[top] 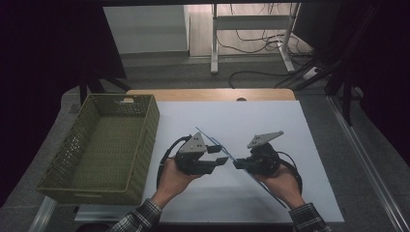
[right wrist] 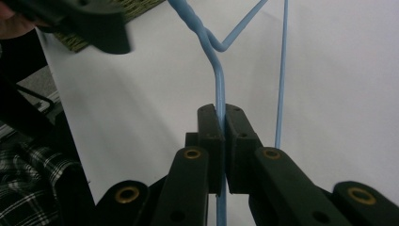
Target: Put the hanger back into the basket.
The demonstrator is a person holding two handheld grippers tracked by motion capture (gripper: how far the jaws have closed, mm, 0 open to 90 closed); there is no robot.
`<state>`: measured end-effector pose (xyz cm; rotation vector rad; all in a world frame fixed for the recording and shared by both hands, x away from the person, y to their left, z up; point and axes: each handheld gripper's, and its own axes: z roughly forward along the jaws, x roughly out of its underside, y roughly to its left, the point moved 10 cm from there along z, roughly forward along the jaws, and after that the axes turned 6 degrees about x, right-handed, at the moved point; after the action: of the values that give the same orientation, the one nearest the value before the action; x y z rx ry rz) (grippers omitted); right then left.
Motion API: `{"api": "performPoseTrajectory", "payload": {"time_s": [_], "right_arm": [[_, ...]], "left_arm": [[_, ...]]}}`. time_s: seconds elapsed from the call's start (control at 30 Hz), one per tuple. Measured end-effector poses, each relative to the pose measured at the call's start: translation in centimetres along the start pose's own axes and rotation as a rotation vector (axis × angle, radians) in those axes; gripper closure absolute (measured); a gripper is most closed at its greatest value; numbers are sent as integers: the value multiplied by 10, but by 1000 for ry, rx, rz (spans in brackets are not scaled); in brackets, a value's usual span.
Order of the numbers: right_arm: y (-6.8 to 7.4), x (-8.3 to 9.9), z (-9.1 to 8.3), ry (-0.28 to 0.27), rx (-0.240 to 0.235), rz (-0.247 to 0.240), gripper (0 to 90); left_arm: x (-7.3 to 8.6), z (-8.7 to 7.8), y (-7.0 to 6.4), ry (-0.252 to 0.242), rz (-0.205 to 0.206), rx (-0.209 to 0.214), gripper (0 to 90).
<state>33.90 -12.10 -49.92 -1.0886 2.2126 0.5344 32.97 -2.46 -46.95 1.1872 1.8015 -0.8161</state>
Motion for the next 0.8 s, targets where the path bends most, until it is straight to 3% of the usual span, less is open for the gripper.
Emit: {"api": "performPoseTrajectory", "payload": {"time_s": [0.13,0.3,0.33,0.4,0.47,0.57,0.7,0.8], "right_arm": [[5,-1,3,0,-21,-8,870],[9,-1,4,-3,-45,-4,869],[9,-1,4,0,-48,-6,868],[11,0,6,12,-55,-10,863],[10,-2,5,0,-20,-26,835],[3,-8,-3,-24,54,-23,704],[3,-13,-10,-26,112,-60,666],[6,-12,-2,0,167,-106,671]], "left_arm": [[1,4,2,17,10,-27,712],[3,4,2,2,11,-18,813],[3,4,2,25,50,-49,840],[3,4,2,44,39,-51,859],[1,2,3,53,19,-66,861],[1,2,5,74,12,-85,863],[0,3,7,102,-32,-104,863],[0,5,6,119,-53,-105,862]]}}
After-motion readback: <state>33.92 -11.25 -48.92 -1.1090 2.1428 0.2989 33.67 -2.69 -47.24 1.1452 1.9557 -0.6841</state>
